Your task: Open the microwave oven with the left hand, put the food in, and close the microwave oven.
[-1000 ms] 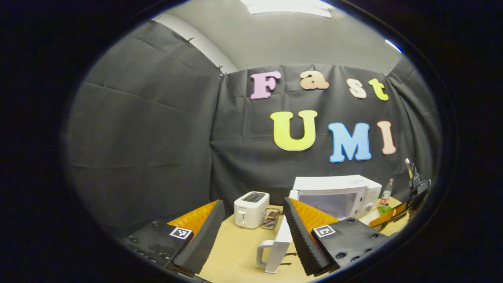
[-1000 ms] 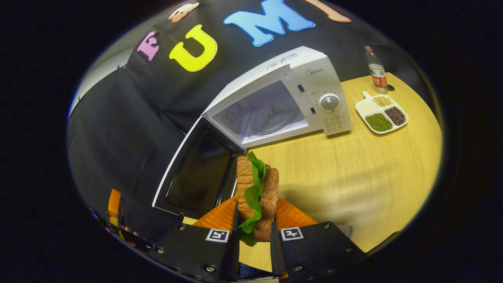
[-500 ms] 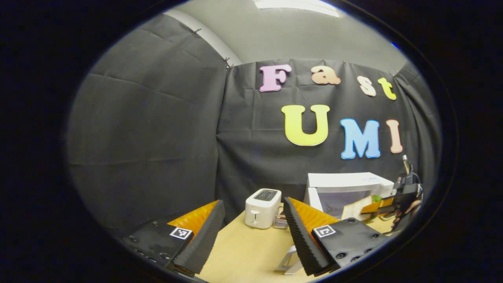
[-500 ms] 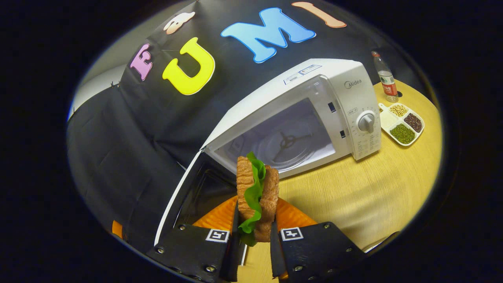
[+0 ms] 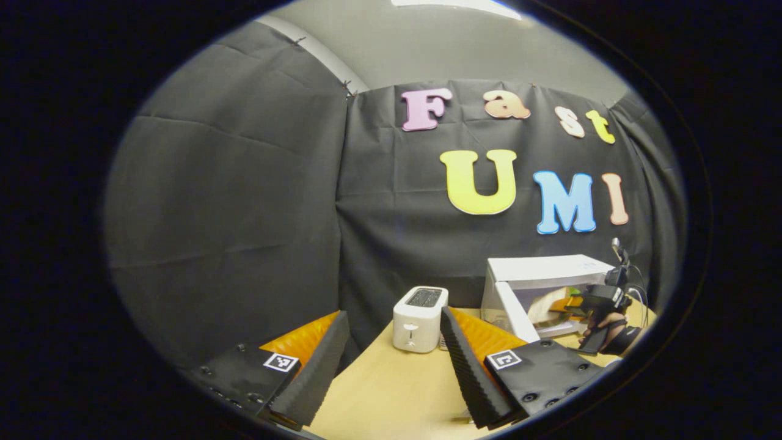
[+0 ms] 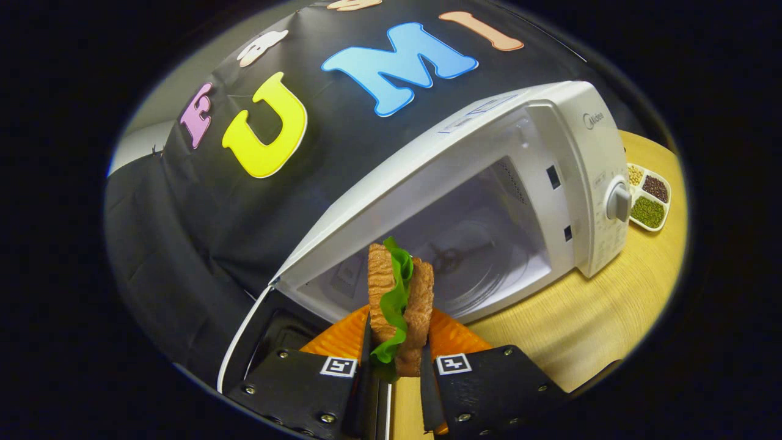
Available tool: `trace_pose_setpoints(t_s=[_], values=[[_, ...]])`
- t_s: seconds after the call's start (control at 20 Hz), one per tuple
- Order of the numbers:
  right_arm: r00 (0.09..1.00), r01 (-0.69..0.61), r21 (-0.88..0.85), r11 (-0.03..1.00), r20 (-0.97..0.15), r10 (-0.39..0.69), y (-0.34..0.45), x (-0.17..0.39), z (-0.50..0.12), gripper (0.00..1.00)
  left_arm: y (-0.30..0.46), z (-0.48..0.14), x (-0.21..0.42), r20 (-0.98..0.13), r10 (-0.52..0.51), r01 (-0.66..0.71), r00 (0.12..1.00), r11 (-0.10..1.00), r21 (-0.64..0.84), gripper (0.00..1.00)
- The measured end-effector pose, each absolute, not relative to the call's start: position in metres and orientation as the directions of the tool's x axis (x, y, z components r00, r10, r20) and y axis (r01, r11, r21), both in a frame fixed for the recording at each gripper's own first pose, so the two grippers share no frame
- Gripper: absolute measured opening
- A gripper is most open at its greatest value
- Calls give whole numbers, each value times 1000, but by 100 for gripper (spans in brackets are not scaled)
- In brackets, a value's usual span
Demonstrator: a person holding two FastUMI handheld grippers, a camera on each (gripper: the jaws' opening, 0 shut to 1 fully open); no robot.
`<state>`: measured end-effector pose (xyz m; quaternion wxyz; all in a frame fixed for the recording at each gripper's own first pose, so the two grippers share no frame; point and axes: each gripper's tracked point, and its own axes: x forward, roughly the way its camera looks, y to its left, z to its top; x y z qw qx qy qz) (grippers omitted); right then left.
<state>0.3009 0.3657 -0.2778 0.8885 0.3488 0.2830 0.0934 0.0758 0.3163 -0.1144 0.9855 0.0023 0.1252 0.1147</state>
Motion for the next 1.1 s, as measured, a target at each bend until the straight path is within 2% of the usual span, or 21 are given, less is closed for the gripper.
trace_pose_setpoints(t_s=[0.3, 0.45, 0.75, 0.9, 0.95, 1.0, 1.05, 1.1], values=[[833, 40, 633, 773, -448, 324, 388, 334, -313, 34, 346, -130, 64, -287, 264, -260, 921, 964, 54, 97], [868, 39, 616, 787, -411, 278, 385, 348, -313, 34, 352, -140, 56, -308, 282, -276, 908, 959, 66, 98], [864, 103, 645, 757, -435, 253, 381, 367, -336, 34, 356, -147, 39, -326, 306, -291, 894, 952, 94, 97], [857, 144, 601, 786, -472, 205, 371, 369, -348, 43, 353, -148, 38, -330, 308, -294, 892, 951, 94, 98], [858, 161, 574, 803, -483, 173, 365, 370, -352, 43, 352, -147, 37, -327, 308, -295, 893, 951, 92, 96], [854, 176, 556, 812, -496, 155, 361, 369, -355, 49, 348, -148, 37, -326, 307, -294, 894, 952, 89, 96], [852, 188, 538, 822, -505, 135, 356, 369, -358, 50, 345, -148, 36, -324, 306, -293, 895, 952, 89, 98], [850, 200, 511, 836, -514, 111, 351, 370, -361, 57, 343, -151, 35, -325, 305, -291, 895, 952, 92, 98]])
